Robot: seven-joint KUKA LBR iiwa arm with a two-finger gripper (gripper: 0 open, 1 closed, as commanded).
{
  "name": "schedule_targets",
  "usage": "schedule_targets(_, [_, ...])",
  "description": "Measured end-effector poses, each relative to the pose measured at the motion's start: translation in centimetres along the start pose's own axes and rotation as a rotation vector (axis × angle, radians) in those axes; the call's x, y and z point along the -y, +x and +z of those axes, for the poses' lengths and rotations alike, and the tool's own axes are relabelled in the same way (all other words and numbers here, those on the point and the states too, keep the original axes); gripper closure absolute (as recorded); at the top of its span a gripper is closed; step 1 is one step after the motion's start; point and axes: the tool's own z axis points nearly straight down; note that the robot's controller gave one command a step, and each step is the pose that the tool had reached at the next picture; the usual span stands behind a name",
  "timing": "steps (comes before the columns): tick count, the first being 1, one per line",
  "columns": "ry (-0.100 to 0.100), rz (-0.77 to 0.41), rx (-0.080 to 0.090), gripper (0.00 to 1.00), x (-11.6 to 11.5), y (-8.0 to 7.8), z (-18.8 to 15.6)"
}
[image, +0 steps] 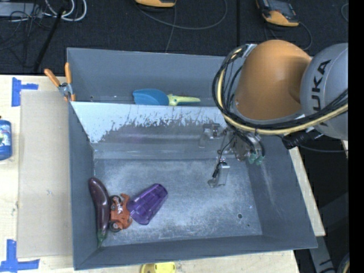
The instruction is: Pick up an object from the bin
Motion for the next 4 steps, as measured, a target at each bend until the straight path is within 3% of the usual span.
schedule_targets(2, [0.000, 0.000, 0.009, 0.00, 0.0, -0.1, -0.4])
schedule_targets(3, [0.000, 0.002, 0.009, 0.00, -3.0, -1.4, 4.1])
schedule_targets(4, [0.000, -0.028, 0.009, 0.00, -6.7, -1.1, 7.4])
